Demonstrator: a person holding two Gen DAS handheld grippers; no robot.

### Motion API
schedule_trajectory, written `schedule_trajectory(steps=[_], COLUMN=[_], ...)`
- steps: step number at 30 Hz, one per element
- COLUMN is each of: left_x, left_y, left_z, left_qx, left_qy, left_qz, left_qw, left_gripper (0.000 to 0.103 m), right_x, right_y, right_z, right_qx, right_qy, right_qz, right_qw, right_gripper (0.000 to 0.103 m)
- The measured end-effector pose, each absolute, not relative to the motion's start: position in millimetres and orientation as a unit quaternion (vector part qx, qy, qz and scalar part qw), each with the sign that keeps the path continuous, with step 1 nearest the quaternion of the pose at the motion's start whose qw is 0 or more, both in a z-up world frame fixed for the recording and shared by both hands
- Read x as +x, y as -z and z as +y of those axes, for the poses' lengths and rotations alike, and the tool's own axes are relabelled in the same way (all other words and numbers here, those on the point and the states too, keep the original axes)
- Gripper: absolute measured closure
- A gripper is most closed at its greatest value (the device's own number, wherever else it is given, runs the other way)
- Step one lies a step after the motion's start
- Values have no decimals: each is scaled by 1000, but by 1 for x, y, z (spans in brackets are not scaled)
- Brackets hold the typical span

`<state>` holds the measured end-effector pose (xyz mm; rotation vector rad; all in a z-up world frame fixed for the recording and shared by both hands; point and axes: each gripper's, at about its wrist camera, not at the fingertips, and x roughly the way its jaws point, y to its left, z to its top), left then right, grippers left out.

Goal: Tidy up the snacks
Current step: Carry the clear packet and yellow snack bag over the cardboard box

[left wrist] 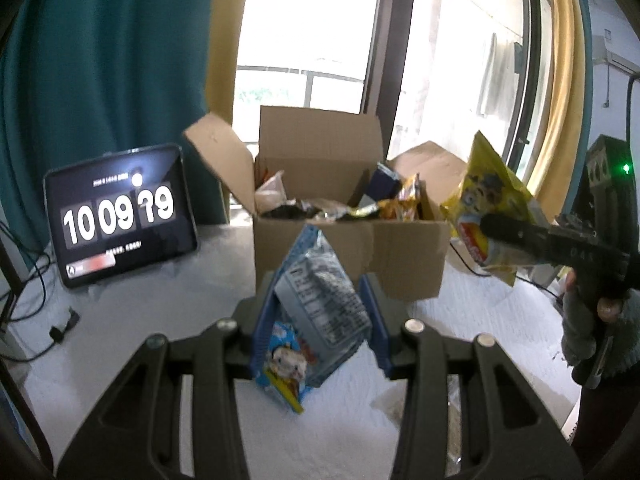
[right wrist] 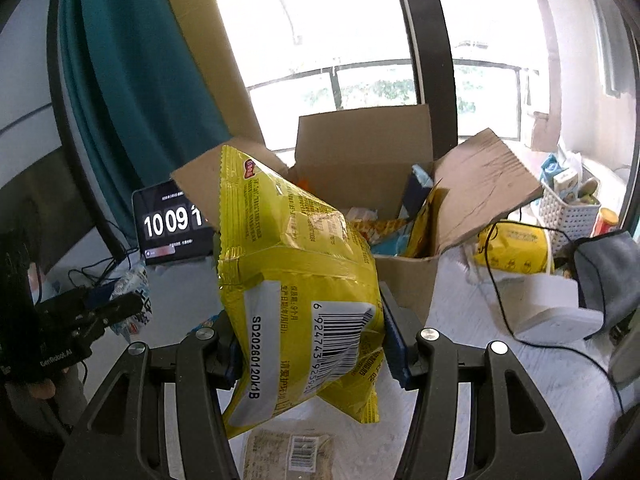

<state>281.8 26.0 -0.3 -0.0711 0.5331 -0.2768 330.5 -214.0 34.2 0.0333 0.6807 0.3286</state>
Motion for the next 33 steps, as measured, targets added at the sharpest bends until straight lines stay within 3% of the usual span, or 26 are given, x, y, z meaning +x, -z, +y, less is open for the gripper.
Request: schedule_trajectory(steps=[22, 33], left_x=[353, 403], left_y=[-62, -66], left_z=[17, -2], left_qx=[-14, -4], left_qy=[124, 127], left_qz=[178, 173], left_qw=[976, 977], left_gripper=[60, 60], right_x=[386, 439], right_y=[-60, -68], right_z=[-218, -223], right_qx=[1, 10], right_qy=[-168, -165], right_qz=[287, 255], right_qw=[943, 953], right_gripper=[45, 45])
